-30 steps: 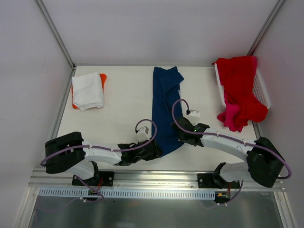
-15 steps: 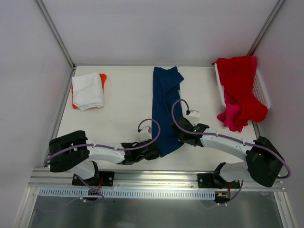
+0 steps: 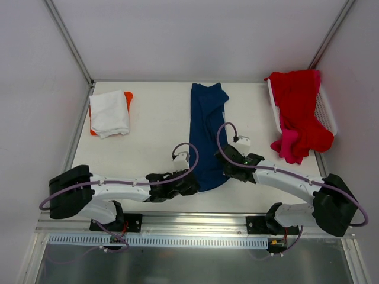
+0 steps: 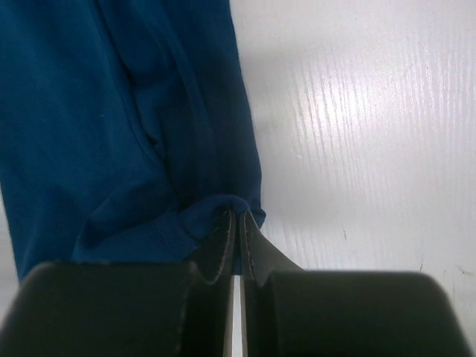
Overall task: Fold and stack the t-shirts
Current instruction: Fold the tshirt
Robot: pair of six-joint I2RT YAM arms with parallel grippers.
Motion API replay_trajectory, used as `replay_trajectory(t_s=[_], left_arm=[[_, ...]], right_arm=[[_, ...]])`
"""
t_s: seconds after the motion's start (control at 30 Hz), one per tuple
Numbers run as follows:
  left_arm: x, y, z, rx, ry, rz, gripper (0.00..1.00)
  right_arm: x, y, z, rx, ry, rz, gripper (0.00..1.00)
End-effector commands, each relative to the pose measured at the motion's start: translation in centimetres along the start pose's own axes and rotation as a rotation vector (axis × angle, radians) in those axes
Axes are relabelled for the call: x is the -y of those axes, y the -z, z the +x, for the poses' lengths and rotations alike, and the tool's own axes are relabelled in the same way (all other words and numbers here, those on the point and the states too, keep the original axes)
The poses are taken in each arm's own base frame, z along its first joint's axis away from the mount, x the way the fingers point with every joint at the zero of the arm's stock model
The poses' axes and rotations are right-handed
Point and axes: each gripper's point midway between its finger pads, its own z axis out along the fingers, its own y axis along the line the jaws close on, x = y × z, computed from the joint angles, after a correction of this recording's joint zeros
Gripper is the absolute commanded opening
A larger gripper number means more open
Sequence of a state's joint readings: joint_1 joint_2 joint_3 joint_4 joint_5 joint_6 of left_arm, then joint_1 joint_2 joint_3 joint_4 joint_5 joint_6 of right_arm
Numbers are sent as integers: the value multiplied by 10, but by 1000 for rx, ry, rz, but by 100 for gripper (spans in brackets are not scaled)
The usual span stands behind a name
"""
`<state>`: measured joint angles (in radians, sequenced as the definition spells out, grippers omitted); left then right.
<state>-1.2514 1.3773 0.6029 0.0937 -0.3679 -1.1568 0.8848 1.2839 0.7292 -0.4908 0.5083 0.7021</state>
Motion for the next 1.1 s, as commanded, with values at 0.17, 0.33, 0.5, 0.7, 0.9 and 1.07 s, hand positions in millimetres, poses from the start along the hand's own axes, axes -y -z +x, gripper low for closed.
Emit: replay_trajectory(t_s=[0.17, 0.33, 0.5, 0.7, 0.9, 1.07], left_arm=[[32, 33, -49, 141, -101, 39, 0], [44, 46, -87, 262, -162, 30, 0], [41, 55, -126, 355, -224, -5, 0], [8, 41, -157, 364, -197, -86, 0], [-13, 19, -173, 362, -225, -153, 0], [-10, 0, -189, 371, -217, -131, 0]], right_arm=[[-28, 39, -48, 89, -17, -95, 1], [-44, 40, -70, 113, 36, -83, 0], [-61, 33, -86, 111, 51, -76, 0], [-68, 15, -92, 87, 69, -42, 1], [-67, -5, -105, 71, 65, -18, 0], [-65, -23, -120, 60, 46, -4, 1]])
